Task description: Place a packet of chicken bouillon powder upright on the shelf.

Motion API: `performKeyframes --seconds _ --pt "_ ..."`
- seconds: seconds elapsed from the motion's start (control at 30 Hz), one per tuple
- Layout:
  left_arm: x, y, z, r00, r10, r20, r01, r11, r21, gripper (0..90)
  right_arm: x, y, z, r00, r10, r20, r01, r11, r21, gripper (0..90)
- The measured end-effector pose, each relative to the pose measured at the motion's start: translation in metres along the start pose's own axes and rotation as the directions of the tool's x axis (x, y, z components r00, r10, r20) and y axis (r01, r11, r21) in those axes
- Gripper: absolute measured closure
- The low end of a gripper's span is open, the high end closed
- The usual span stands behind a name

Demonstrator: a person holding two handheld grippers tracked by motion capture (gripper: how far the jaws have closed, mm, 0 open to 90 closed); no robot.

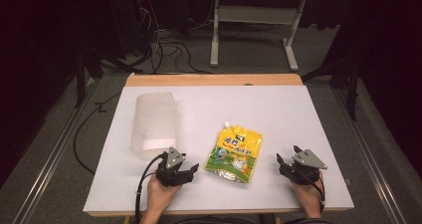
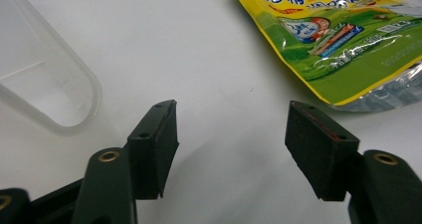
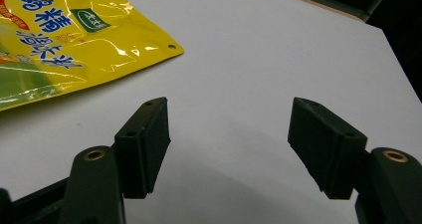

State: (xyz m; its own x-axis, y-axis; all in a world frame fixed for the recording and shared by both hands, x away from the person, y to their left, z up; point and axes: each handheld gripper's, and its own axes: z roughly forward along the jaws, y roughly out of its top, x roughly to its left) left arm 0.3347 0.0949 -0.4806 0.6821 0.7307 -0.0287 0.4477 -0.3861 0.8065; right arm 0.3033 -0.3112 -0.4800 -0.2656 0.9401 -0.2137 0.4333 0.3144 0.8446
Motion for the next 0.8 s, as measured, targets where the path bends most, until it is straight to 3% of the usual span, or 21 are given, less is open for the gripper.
performKeyframes --seconds 0.37,0.63,0.8 --pt "-0.007 0.020 -0.004 0.9998 0.011 0.014 -0.010 0.9987 -0.050 35.8 0.001 0.000 0.000 1.0000 -0.006 0.001 0.006 1.000 0.007 33.0" --pt "-0.011 0.042 0.004 0.9995 0.006 0.033 -0.004 0.9987 -0.050 31.1 0.000 0.000 -0.001 1.0000 -0.006 -0.002 0.006 1.000 -0.006 32.9" --pt "-0.013 0.063 0.017 0.9981 -0.007 0.060 0.008 0.9999 -0.007 27.5 -0.001 0.000 -0.001 1.0000 0.003 -0.003 -0.003 1.000 -0.011 32.7"
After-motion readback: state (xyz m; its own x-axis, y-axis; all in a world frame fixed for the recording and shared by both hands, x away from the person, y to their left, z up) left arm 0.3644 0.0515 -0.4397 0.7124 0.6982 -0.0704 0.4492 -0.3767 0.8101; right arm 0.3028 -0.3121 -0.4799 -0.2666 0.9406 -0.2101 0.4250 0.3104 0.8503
